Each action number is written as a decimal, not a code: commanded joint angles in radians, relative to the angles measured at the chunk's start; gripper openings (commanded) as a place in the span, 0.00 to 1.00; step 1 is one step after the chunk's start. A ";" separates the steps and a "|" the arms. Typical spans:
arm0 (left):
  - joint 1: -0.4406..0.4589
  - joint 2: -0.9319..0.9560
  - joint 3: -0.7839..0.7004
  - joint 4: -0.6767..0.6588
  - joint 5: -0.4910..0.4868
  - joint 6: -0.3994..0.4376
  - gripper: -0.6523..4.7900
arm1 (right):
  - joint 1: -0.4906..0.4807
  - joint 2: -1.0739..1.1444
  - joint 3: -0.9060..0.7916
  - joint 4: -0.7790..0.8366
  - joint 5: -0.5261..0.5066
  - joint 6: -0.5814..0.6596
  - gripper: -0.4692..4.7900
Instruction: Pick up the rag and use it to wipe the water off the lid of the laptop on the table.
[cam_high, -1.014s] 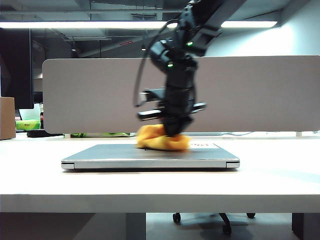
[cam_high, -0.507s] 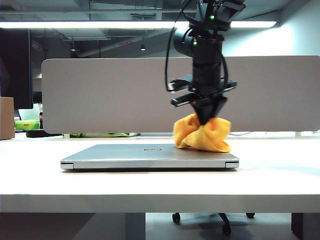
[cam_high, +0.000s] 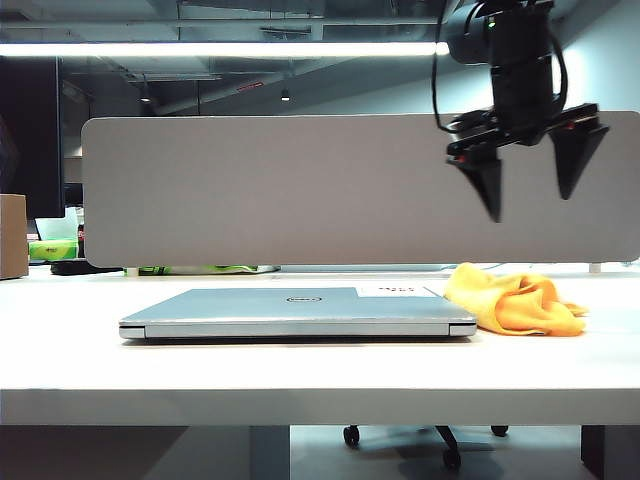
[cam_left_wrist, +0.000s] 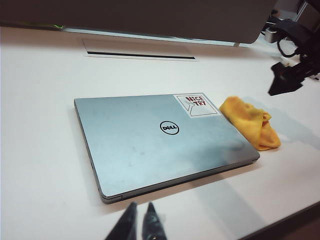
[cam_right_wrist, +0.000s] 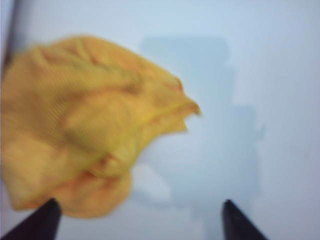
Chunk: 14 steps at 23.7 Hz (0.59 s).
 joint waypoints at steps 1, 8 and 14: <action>0.000 0.000 0.004 0.014 0.000 0.000 0.16 | -0.006 -0.069 -0.016 -0.014 -0.031 -0.014 0.54; 0.001 0.000 0.004 0.015 -0.017 0.001 0.16 | 0.001 -0.457 -0.336 0.417 -0.242 -0.026 0.09; 0.000 0.000 0.004 0.019 -0.224 -0.002 0.16 | 0.010 -0.826 -0.835 0.898 -0.263 0.043 0.09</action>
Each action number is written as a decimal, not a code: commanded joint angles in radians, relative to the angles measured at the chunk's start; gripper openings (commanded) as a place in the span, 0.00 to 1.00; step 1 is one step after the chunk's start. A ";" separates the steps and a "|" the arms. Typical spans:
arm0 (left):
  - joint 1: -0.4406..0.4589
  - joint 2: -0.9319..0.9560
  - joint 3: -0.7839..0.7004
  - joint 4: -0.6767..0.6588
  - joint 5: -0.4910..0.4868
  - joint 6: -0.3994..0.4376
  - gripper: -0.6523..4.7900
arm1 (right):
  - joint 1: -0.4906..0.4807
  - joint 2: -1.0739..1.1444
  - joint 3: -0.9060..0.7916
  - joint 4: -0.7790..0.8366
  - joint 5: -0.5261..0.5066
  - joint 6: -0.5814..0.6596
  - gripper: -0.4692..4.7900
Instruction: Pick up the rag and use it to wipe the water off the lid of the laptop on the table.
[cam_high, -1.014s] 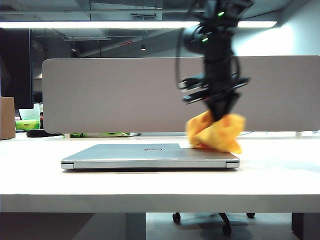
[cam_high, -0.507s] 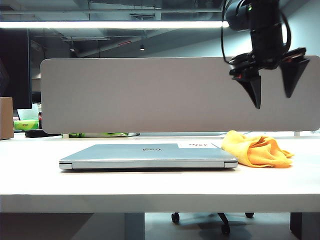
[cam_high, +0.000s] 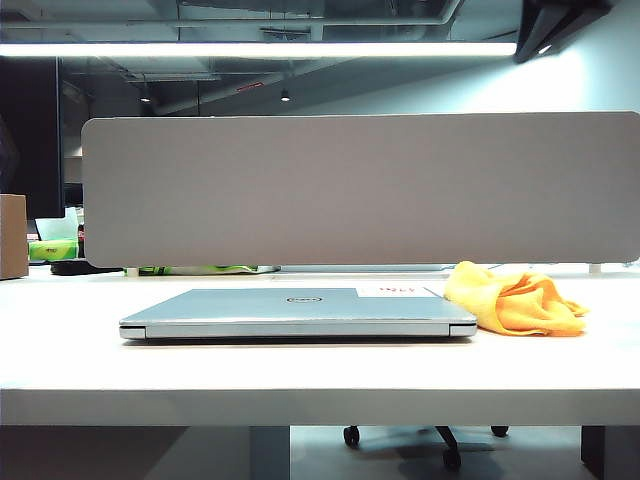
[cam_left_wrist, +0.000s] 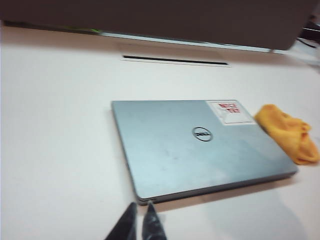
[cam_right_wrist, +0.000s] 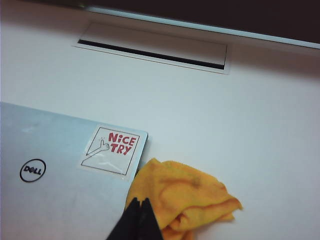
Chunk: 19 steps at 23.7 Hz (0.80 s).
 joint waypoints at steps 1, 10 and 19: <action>0.000 0.000 0.001 0.045 -0.107 -0.028 0.16 | 0.000 -0.172 -0.251 0.244 0.004 0.047 0.09; 0.002 -0.039 -0.058 0.134 -0.114 -0.065 0.16 | 0.000 -0.501 -0.613 0.468 0.072 0.163 0.09; 0.001 -0.258 -0.073 0.141 -0.191 -0.095 0.16 | 0.007 -0.612 -0.624 0.351 0.084 0.166 0.09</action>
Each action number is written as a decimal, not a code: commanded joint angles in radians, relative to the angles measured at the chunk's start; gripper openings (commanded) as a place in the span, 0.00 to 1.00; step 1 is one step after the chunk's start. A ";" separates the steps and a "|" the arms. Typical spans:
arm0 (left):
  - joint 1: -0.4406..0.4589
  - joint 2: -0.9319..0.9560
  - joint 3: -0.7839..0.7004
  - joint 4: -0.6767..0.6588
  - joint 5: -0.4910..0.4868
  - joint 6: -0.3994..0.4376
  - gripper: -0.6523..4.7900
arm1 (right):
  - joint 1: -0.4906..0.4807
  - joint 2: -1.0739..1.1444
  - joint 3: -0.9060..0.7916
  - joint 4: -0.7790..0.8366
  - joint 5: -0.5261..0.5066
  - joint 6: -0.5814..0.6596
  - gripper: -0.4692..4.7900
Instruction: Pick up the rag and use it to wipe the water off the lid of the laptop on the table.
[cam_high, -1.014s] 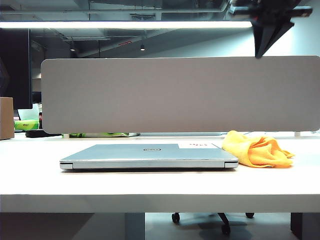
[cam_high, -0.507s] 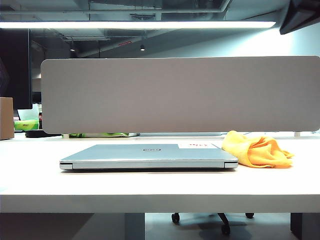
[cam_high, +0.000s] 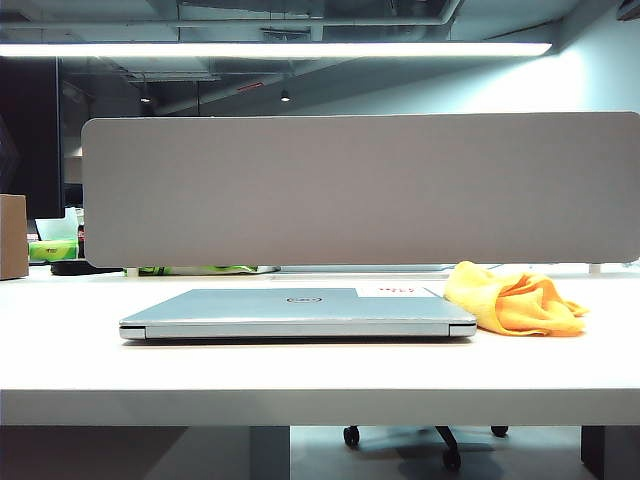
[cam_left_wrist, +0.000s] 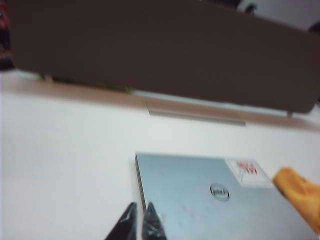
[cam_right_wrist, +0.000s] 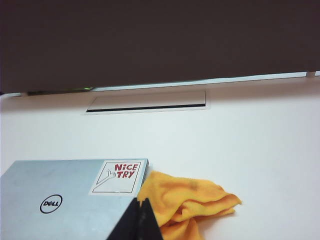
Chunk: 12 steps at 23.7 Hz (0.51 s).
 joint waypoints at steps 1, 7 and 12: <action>0.001 -0.116 -0.006 0.022 -0.094 -0.003 0.16 | 0.002 -0.035 0.003 -0.068 0.037 0.029 0.09; 0.001 -0.171 -0.106 0.029 -0.158 0.004 0.16 | 0.002 -0.041 0.001 -0.101 0.049 0.039 0.09; 0.001 -0.171 -0.205 0.048 -0.154 0.004 0.16 | 0.002 -0.066 -0.053 -0.061 0.043 0.031 0.09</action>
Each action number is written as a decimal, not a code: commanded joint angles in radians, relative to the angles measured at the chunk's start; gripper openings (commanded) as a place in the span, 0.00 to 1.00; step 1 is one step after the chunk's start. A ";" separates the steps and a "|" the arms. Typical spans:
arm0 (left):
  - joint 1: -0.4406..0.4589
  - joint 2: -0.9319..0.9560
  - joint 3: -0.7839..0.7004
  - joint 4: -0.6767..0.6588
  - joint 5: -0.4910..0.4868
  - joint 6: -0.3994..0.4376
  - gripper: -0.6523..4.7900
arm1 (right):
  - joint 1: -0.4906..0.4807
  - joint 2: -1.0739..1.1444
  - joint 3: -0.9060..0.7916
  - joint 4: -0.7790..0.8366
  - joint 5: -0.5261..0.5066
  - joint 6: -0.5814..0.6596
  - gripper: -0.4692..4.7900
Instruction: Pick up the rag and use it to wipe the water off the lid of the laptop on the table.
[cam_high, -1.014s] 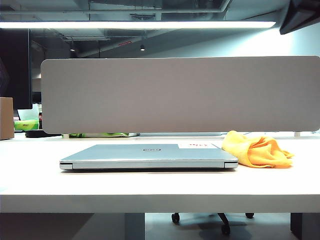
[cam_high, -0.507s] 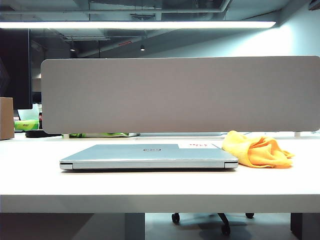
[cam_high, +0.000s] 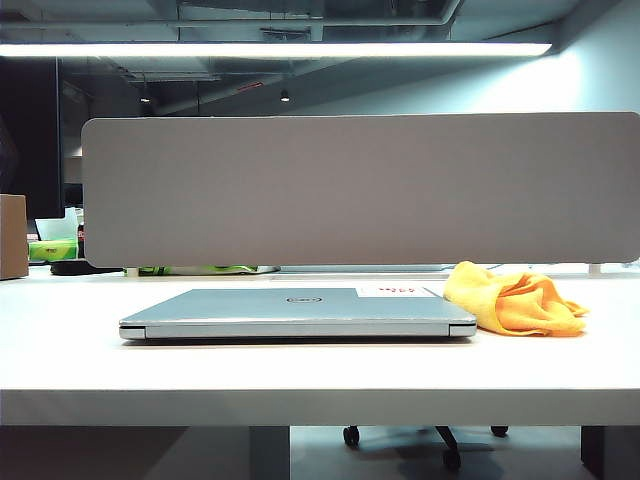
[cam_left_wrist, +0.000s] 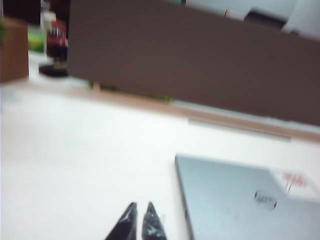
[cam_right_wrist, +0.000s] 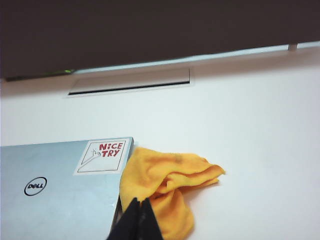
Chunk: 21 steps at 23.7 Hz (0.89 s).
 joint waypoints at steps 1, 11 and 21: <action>0.001 0.000 -0.065 0.026 0.001 0.004 0.16 | 0.003 -0.042 -0.085 0.092 -0.025 -0.004 0.09; 0.001 0.000 -0.103 -0.090 0.004 0.000 0.16 | 0.050 -0.127 -0.373 0.328 -0.190 -0.003 0.10; 0.000 0.000 -0.103 -0.105 0.004 0.004 0.16 | 0.050 -0.128 -0.407 0.113 -0.312 -0.004 0.10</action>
